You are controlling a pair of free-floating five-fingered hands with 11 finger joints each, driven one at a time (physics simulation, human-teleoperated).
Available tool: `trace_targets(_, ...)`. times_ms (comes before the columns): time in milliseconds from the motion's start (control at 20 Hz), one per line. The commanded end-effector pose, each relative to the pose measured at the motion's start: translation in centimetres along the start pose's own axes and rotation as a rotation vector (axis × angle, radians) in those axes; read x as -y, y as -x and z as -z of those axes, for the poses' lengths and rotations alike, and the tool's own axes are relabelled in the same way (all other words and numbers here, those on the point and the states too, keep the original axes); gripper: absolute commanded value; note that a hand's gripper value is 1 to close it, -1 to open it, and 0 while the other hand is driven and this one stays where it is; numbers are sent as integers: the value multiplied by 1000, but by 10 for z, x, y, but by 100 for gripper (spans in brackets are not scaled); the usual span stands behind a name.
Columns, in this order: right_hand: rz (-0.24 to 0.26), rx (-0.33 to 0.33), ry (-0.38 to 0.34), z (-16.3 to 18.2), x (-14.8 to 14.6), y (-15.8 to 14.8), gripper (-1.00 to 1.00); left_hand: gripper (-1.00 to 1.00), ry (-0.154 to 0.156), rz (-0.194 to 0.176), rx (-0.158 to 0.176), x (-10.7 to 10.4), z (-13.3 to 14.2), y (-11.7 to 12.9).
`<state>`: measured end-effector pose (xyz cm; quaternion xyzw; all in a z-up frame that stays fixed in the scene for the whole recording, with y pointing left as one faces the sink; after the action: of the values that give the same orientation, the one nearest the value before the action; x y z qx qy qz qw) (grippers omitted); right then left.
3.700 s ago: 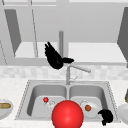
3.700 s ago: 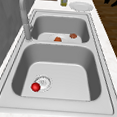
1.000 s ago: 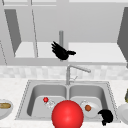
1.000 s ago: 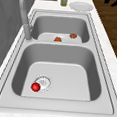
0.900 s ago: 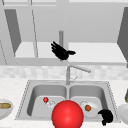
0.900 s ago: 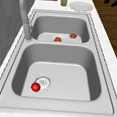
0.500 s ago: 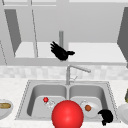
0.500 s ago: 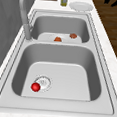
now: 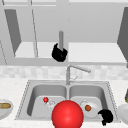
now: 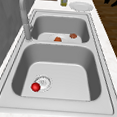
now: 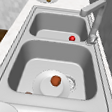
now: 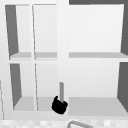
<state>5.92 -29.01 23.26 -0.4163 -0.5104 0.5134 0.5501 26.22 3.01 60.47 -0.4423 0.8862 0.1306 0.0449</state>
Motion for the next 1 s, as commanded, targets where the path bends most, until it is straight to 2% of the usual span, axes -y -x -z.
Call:
trace_targets(0, 0, 0, 0, 0, 0, 0, 0, 100, -49, -70, 11, -2, -9, 3)
trace_targets(50, 0, 0, 0, 0, 0, 0, 0, 100, -63, -55, 11, -1, -10, 1)
trace_targets(200, 0, 0, 0, 0, 0, 0, 0, 100, -65, -20, 23, -4, -11, -7)
trace_targets(300, 0, 0, 0, 0, 0, 0, 0, 100, -45, -3, 33, -10, -13, -10)
trace_targets(350, 0, 0, 0, 0, 0, 0, 0, 100, -26, 21, 25, -16, -13, -14)
trace_targets(450, 0, 0, 0, 0, 0, 0, 0, 100, -18, 44, 35, -31, -15, -24)
trace_targets(500, 0, 0, 0, 0, 0, 0, 0, 100, -29, 42, 49, -40, -18, -29)
trace_targets(550, 0, 0, 0, 0, 0, 0, 0, 100, -36, 38, 48, -44, -19, -33)
trace_targets(600, 0, 0, 0, 0, 0, 0, 0, 100, -38, 49, 48, -49, -20, -38)
trace_targets(700, 0, 0, 0, 0, 0, 0, 0, 100, -56, 89, 26, -60, -24, -46)
trace_targets(850, 0, 0, 0, 0, 0, 0, 0, 100, -72, 118, 18, -82, -31, -53)
trace_targets(950, 0, 0, 0, 0, 0, 0, 0, 100, -80, 123, 19, -95, -34, -59)
